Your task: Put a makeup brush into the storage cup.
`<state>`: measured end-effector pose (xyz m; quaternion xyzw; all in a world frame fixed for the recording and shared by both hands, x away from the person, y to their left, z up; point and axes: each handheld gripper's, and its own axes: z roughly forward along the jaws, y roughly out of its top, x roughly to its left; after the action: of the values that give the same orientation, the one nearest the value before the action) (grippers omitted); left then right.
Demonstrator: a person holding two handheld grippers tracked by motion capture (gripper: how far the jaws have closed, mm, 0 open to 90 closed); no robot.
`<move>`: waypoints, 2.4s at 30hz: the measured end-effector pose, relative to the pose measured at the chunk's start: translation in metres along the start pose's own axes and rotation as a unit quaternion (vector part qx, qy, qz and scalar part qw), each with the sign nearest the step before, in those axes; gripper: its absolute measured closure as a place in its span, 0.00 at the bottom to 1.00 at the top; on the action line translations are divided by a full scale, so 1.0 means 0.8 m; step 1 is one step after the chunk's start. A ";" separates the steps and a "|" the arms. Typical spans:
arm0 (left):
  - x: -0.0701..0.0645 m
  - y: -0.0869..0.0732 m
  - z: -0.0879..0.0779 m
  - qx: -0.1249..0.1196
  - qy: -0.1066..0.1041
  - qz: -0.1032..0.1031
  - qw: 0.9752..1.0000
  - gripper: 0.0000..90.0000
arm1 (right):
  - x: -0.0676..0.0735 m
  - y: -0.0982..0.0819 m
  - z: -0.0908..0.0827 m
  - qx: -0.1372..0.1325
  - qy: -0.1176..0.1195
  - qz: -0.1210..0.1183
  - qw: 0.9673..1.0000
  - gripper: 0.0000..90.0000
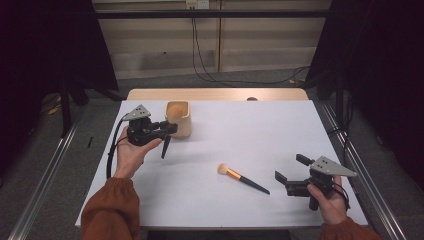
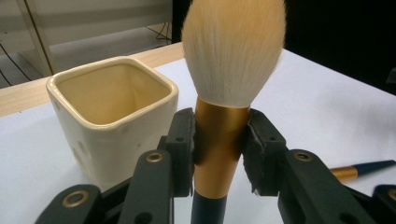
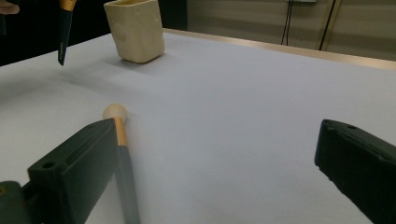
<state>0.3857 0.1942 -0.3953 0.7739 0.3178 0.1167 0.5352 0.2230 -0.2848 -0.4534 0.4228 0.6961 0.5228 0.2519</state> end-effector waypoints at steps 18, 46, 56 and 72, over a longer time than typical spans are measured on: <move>-0.005 0.021 -0.016 -0.055 0.016 0.010 0.998 0.74 | 0.000 0.000 0.000 -0.002 -0.003 0.003 1.000 0.00; 0.002 0.087 -0.021 -0.086 0.045 0.023 0.995 0.74 | -0.001 0.000 0.000 -0.003 -0.006 0.006 1.000 0.00; 0.014 0.108 -0.025 -0.094 0.065 0.024 0.993 0.74 | -0.002 0.000 0.000 -0.004 -0.007 0.005 1.000 0.00; 0.021 0.127 -0.004 -0.135 0.061 0.019 0.989 0.74 | -0.002 0.000 -0.001 -0.010 0.001 0.005 1.000 0.00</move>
<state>0.4340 0.1839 -0.3050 0.6916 0.3162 0.2164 0.6122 0.2231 -0.2865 -0.4533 0.4237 0.6885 0.5316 0.2529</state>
